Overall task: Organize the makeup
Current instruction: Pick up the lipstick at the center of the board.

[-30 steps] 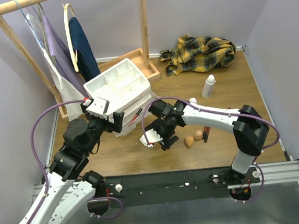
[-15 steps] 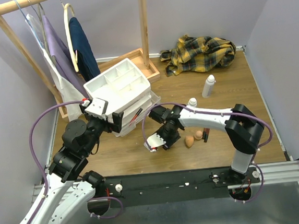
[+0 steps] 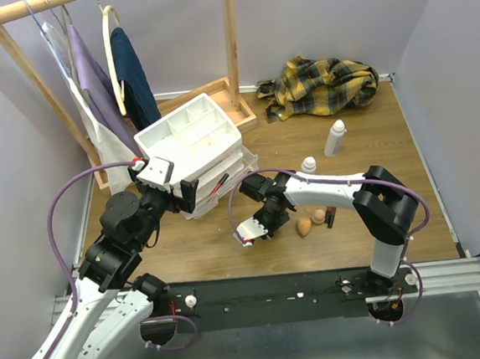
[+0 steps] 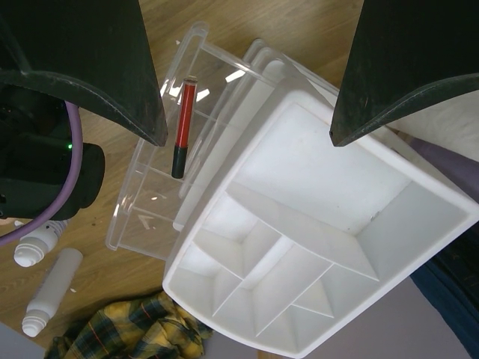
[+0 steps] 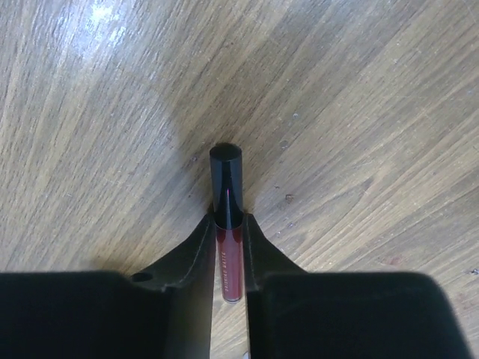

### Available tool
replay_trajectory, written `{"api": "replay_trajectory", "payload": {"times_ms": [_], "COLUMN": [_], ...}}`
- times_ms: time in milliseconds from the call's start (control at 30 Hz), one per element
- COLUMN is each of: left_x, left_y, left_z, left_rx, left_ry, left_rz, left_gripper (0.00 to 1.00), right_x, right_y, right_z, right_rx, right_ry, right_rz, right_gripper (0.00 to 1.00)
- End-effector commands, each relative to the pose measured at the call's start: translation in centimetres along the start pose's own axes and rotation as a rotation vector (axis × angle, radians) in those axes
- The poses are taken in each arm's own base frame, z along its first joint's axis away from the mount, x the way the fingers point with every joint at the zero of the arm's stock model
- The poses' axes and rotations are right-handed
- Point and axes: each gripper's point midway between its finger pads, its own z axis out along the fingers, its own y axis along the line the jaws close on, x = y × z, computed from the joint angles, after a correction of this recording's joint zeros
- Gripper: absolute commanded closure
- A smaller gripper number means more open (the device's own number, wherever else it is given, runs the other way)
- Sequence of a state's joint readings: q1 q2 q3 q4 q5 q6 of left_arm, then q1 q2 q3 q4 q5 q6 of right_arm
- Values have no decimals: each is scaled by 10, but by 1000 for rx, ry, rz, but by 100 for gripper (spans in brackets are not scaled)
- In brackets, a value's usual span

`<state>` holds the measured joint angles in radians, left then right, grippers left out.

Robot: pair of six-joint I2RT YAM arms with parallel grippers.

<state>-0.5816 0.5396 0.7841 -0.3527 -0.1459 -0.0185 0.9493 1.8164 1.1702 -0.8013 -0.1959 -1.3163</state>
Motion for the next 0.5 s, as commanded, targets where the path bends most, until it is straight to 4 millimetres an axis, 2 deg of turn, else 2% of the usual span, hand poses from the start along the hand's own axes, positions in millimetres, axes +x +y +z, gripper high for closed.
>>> {"api": "replay_trajectory", "payload": {"times_ms": [0,100,267,367,467], "left_x": [-2,-2,-2,-2,-2], "left_y": [4,4,4,5,5], "left_z": [1,0,1,1,0], "left_rx": [-22,-22,-20,-23,-27], "left_ry": [-20,-18,-20,-17,-18], "left_rz": [1,1,1,1,1], "left_gripper": [1,1,1,1,1], "right_x": [-5,-14,-37,-54,-72], "right_y": [18,23,22,21,15], "right_z": [20,23,20,8,-14], "right_rx": [-71,-80,-68,-71,-61], "right_ry": [-38,-79,-170,-230,-284], "right_rz": [6,6,18,30,45], "right_gripper": [86,98,100,100,100]}}
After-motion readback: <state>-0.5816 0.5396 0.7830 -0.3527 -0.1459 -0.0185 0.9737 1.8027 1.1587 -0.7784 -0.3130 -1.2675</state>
